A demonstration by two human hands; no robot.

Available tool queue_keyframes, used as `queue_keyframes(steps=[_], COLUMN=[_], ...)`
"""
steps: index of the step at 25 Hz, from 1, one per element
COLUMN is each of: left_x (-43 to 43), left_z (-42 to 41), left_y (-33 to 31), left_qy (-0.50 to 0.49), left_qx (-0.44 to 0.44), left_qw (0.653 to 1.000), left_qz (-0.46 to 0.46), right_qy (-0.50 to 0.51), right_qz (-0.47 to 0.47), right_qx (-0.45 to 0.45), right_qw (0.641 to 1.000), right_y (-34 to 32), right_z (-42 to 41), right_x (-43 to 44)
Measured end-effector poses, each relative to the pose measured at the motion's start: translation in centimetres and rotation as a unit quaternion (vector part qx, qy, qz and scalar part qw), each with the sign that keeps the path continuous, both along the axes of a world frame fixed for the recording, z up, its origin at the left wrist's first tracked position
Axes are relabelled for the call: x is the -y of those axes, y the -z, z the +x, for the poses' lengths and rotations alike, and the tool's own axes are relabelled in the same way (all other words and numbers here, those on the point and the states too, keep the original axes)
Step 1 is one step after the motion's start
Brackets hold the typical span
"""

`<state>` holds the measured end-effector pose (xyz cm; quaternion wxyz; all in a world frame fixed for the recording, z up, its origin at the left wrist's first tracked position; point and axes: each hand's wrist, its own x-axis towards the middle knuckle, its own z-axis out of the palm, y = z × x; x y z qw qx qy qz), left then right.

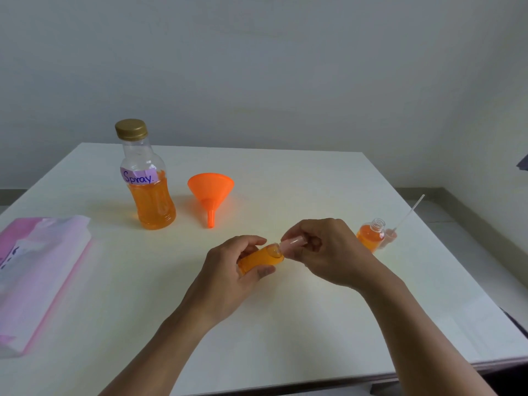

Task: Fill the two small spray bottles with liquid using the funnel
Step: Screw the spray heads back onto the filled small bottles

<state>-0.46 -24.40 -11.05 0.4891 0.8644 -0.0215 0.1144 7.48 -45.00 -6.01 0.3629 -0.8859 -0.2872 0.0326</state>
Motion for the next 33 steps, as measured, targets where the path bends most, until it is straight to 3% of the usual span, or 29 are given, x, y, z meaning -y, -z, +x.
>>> queue_keyframes(steps=[5,12,16,21,24,27,30,33], left_x=[0.2,2.0,2.6,2.3,2.2,3.3,4.7,7.8], left_z=[0.0,-0.5,0.3,1.1,1.4,0.6,-1.1,-3.0], left_y=[0.1,0.3,0.0,0.5,0.7,0.5,0.4,0.4], left_qy=[0.009,-0.056,-0.075,-0.11,-0.105,-0.123,-0.158,-0.128], left_qx=[0.005,0.137,0.128,0.052,0.037,0.04,0.145,0.219], left_qw=[0.999,0.977,0.987,0.991,0.991,0.991,0.976,0.962], left_qz=[0.051,0.153,0.06,-0.055,-0.078,-0.029,0.047,0.102], right_qy=[0.003,0.032,0.064,0.149,0.163,0.168,0.18,0.207], right_qz=[-0.04,-0.052,0.052,0.034,0.0,-0.072,-0.136,-0.183], right_qx=[0.022,0.042,0.021,0.0,-0.008,-0.026,-0.059,-0.098], right_qw=[0.999,0.997,0.996,0.988,0.987,0.983,0.973,0.956], right_y=[0.3,-0.6,-1.6,-1.2,-0.7,-0.4,-0.4,0.0], right_z=[-0.3,-0.9,-1.7,-2.8,-3.9,-5.5,-6.0,-5.1], right_x=[-0.8,-1.3,-0.6,2.9,5.0,6.9,8.8,11.0])
